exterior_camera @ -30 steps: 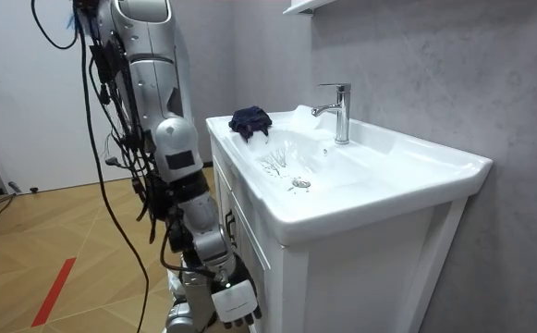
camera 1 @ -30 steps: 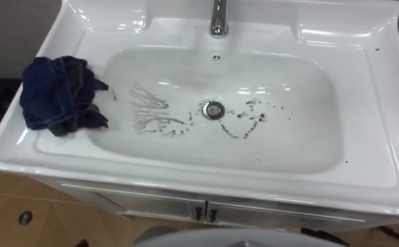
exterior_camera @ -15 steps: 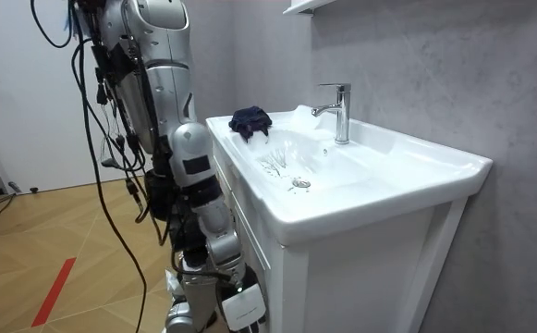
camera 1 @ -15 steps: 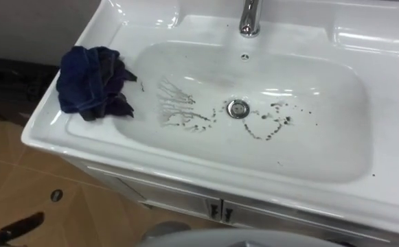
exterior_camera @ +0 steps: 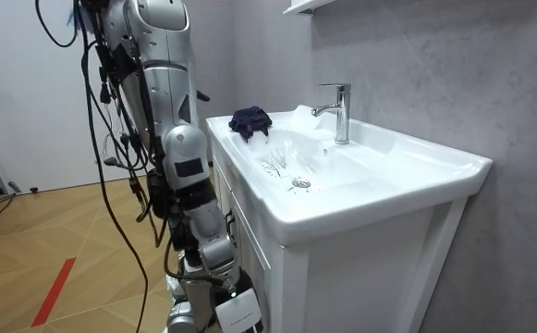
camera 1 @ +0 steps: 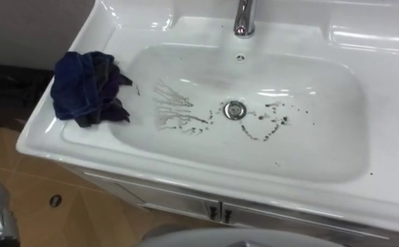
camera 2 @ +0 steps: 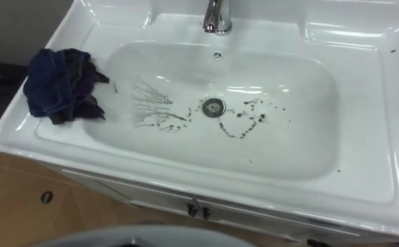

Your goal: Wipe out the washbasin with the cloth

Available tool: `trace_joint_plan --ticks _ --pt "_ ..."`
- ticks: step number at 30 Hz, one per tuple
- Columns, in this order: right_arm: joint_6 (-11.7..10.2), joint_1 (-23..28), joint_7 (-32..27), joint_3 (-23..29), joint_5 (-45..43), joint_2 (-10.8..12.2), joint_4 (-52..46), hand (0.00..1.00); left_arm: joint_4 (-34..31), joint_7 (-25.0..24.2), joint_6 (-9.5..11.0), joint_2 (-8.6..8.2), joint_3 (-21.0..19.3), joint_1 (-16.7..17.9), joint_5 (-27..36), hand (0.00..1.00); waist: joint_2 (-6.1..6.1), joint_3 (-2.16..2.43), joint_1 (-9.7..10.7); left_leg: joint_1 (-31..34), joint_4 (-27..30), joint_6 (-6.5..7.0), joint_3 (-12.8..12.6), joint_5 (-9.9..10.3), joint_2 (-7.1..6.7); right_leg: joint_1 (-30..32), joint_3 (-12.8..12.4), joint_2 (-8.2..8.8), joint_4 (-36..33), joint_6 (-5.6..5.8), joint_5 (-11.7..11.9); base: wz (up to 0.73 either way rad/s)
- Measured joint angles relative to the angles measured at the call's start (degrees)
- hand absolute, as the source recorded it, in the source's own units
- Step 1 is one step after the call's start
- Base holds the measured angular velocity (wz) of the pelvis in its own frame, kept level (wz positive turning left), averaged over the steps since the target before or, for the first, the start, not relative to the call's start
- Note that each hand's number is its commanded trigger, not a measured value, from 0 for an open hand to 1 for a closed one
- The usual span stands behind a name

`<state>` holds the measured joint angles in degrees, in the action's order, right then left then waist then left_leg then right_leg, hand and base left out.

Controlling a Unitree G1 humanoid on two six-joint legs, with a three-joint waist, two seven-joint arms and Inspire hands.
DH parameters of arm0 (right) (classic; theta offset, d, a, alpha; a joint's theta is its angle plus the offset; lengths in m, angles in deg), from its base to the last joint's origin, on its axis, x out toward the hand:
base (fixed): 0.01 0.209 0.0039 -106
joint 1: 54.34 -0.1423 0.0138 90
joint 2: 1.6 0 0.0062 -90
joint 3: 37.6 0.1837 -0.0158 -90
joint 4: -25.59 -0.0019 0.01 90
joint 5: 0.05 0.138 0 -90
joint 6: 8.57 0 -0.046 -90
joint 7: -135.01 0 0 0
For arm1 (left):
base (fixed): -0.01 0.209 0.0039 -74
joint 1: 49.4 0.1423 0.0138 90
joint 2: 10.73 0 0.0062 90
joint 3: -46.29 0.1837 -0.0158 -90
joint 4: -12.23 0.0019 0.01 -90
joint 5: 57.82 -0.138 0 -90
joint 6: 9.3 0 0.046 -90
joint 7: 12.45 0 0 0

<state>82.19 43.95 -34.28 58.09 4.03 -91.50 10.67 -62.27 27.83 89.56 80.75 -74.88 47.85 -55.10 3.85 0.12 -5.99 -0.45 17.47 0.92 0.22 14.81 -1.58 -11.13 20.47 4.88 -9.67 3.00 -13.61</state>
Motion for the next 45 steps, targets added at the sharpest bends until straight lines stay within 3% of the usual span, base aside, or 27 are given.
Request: trace_joint_plan --ticks 5,7,9,11,18,26,27,31,33,35,36,41,44,45 --pt "-0.2 -0.3 0.4 -0.7 0.3 0.2 0.9 0.0 -7.6 0.8 0.0 -0.01 1.4 0.0 -3.2 0.0 -0.06 -0.26 1.1 -0.3 0.2 0.0 -0.1 0.0 0.07 -0.1 -0.8 -0.02 0.0 0.0 0.0 -0.03" --pt "-0.2 -0.4 0.4 -1.2 0.0 0.1 1.0 0.0 -11.5 0.6 -0.1 0.01 3.5 0.0 -4.9 0.0 0.05 -0.45 1.7 -0.1 0.3 0.01 0.0 0.0 -0.02 0.0 -0.9 0.03 0.0 0.0 0.0 0.02" --pt "-0.2 -1.3 1.2 -1.2 -0.4 0.1 0.8 0.0 -16.8 -1.0 -0.1 0.01 7.0 -0.1 -8.7 0.0 -0.03 -1.0 2.8 0.2 0.1 0.02 0.1 0.0 -0.06 0.2 -0.8 0.02 0.1 0.01 0.0 0.03" --pt "-0.2 -1.5 2.0 -1.1 -0.4 -0.1 0.7 0.0 -18.6 -3.1 -0.1 0.01 9.2 -0.2 -11.8 0.0 0.06 -1.02 3.3 0.2 0.0 0.02 -0.1 0.0 -0.01 0.2 -1.0 -0.01 0.1 0.01 0.0 -0.04" --pt "-0.7 -2.3 2.2 -2.2 0.4 -0.5 1.4 0.0 -18.8 -9.7 -0.2 0.02 17.8 -1.4 -13.8 0.0 0.44 -0.87 6.6 -0.5 0.0 0.05 -1.2 -0.1 0.13 0.2 -2.7 0.01 0.1 0.01 0.0 -0.09" --pt "-0.5 -3.0 2.5 -2.2 0.1 -0.2 4.2 0.0 -18.6 -16.3 -0.2 0.02 20.4 -1.4 -18.7 0.0 -0.39 -1.02 7.9 -1.2 -0.3 0.06 -2.0 -0.1 0.21 0.3 -4.8 0.0 0.0 0.01 0.0 -0.08" --pt "-0.1 -3.0 2.6 -2.1 0.0 -0.2 4.2 0.0 -18.1 -16.8 -0.2 0.01 20.6 -1.4 -18.5 0.0 -0.63 -1.07 7.9 -1.3 -0.3 0.06 -2.2 -0.1 0.27 0.3 -4.7 -0.01 0.1 0.01 0.0 -0.04" --pt "1.3 -2.8 2.5 -2.2 0.1 -0.2 3.5 0.0 -10.7 -17.3 -0.9 -0.24 23.5 -1.2 -18.0 0.0 -0.51 -0.54 8.2 -1.6 -0.3 0.09 -2.5 -0.1 0.33 0.1 -5.2 -0.05 -0.1 0.0 0.0 -0.05" --pt "1.8 -2.7 2.4 -2.3 -0.3 -0.1 2.8 0.0 -4.6 -17.9 -2.2 -1.07 25.0 -1.2 -18.2 0.0 -0.56 -0.53 7.8 -2.0 -0.3 0.08 -3.2 -0.1 0.67 0.1 -6.0 -0.23 -0.1 -0.06 0.0 -0.21" --pt "1.9 -2.6 2.1 -2.3 -0.4 0.6 2.5 0.0 0.9 -18.9 -4.1 -3.11 25.5 -1.0 -18.9 0.0 -0.79 -0.22 7.8 -1.8 -0.1 0.03 -3.3 -0.1 0.95 0.3 -6.2 -0.49 -0.1 -0.28 0.2 -0.07" --pt "2.3 -2.6 2.1 -2.3 -0.1 0.9 2.4 0.0 2.3 -19.3 -4.2 -3.37 25.5 -1.0 -19.8 0.0 -1.14 -0.13 7.7 -1.6 -0.1 0.0 -3.3 -0.1 1.1 0.4 -6.2 -0.67 -0.1 -0.46 0.3 0.0" --pt "3.3 -2.7 1.9 -2.3 -0.5 0.7 1.7 0.0 5.2 -18.9 -3.5 -3.26 26.0 -0.9 -21.4 0.0 -0.99 0.36 7.3 -1.8 -0.3 -0.08 -4.0 0.0 1.64 0.3 -7.0 -1.09 -0.1 -0.71 0.9 -0.09" --pt "4.2 -2.6 1.6 -2.3 -0.6 0.0 0.9 0.0 6.9 -18.9 -3.8 -3.27 26.1 -0.9 -21.5 0.0 -0.02 0.82 7.4 -2.3 -0.6 -0.19 -4.8 -0.1 1.8 0.2 -7.5 -1.18 -0.1 -0.77 1.0 -0.12" --pt "4.3 -2.6 1.2 -2.3 -0.5 -0.1 0.9 0.0 7.1 -18.9 -4.0 -3.26 26.1 -0.9 -21.5 0.0 0.11 0.77 7.5 -2.5 -0.8 -0.3 -4.9 -0.2 1.81 0.1 -7.5 -1.2 -0.1 -0.78 1.0 -0.05"
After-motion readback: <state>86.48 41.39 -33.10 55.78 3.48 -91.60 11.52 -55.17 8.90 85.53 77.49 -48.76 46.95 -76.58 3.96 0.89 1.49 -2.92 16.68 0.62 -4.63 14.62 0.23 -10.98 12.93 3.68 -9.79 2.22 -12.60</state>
